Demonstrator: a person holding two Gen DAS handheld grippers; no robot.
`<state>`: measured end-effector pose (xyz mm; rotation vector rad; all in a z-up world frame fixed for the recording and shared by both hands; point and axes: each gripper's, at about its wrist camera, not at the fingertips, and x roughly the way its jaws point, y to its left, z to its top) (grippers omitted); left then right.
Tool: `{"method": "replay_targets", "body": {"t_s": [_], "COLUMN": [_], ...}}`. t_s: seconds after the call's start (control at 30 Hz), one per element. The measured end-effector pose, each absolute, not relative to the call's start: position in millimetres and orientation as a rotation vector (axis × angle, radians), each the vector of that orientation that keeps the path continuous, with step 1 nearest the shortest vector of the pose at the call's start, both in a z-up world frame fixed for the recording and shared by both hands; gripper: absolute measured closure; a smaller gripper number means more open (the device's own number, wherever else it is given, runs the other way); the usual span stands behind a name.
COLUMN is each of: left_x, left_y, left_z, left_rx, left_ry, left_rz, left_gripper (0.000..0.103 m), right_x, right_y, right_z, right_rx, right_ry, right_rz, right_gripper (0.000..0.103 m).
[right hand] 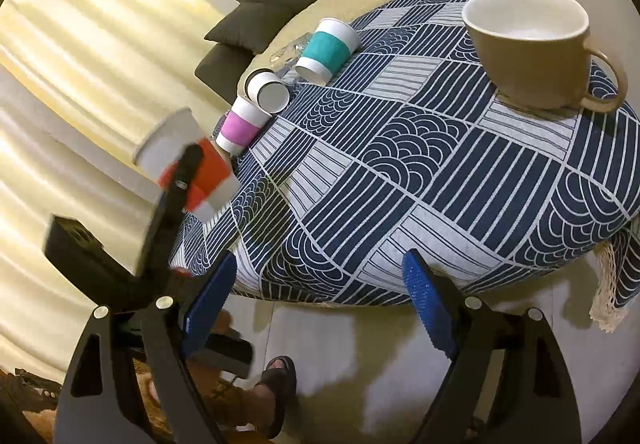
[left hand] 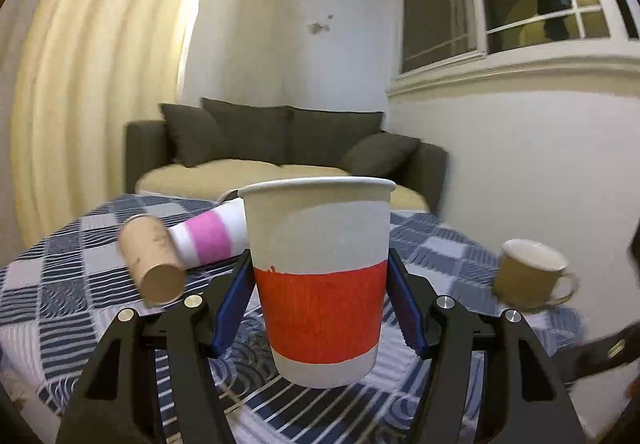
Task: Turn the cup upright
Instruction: 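Lift the red-banded cup with the left gripper while the right tool withdraws, then lower the red-banded cup upright onto the table and open the left gripper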
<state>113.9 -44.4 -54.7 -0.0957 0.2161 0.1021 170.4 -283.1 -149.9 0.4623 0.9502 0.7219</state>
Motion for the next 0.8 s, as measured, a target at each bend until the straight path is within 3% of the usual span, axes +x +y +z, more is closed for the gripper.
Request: {"method": "replay_targets", "body": {"t_s": [0.23, 0.8], "left_x": [113.8, 112.9], "left_y": [-58.6, -58.3], "left_z": [-85.7, -101.7], "left_rx": [-0.034, -0.012], "left_ry": [0.177, 0.15], "left_rz": [0.185, 0.223], "left_gripper": [0.041, 0.04], "right_x": [174.1, 176.6], "right_y": [-272.5, -269.2], "right_z": [-151.9, -155.5], "right_rx": [0.435, 0.422], "right_ry": [0.95, 0.963], "right_rz": [0.723, 0.714], "right_gripper": [0.019, 0.019]}}
